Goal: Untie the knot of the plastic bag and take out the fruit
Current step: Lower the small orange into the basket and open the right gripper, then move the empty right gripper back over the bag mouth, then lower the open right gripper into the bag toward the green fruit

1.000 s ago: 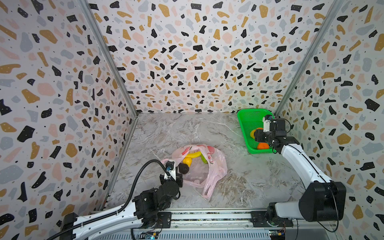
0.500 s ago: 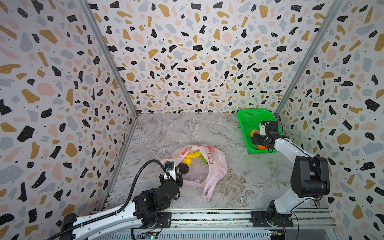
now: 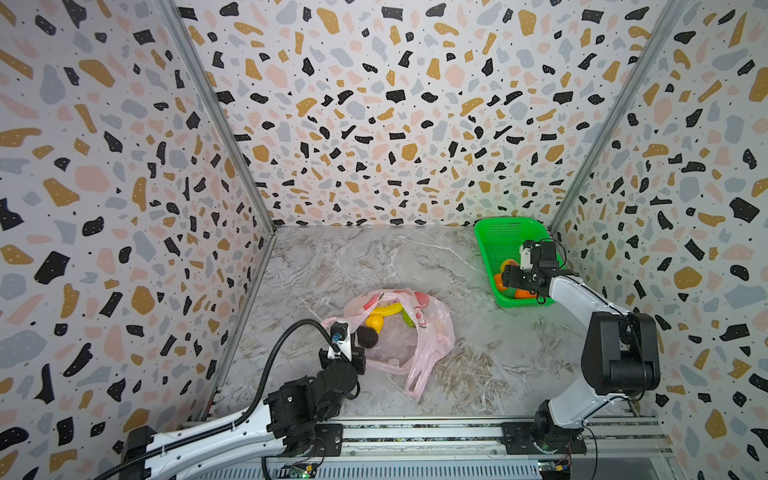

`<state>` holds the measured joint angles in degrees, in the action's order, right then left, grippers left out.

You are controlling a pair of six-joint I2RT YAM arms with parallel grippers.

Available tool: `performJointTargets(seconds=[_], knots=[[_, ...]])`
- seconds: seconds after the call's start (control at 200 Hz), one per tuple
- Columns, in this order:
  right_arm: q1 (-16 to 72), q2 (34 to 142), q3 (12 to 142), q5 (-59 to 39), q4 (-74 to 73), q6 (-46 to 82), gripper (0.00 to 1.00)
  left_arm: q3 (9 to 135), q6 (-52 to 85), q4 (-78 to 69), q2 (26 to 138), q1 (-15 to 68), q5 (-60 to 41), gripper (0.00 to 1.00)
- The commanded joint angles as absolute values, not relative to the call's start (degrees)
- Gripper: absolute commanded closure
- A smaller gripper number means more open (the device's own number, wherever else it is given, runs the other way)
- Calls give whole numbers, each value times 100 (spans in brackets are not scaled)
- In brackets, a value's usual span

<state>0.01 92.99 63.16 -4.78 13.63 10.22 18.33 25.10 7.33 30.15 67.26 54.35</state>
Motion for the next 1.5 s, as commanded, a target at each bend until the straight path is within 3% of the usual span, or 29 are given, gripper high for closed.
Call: performJointTargets(seconds=[0.0,0.22,0.455,0.816,1.096,1.497], knots=[[143,8729,6408,-628,1544,1119,22,1819,2515,647,3014,6750,5549,100],[1296,7842,6344,-680,2175,1308,22,1836,2570,693,3084,6751,5580,100],[3396,6953,6067,-668,2357,1883,22,1830,2643,738,3067,6750,5598,100],[6074,7290,6730,-177,2505,2110,22,1893,2554,635,3093,6750,5590,100],[6909,7919,6781,550,2246,1300,23,1931,2496,620,3087,6750,5556,100],[6736,8708,6680,283,1599,1045,26,1931,2462,616,3025,6750,5554,100]])
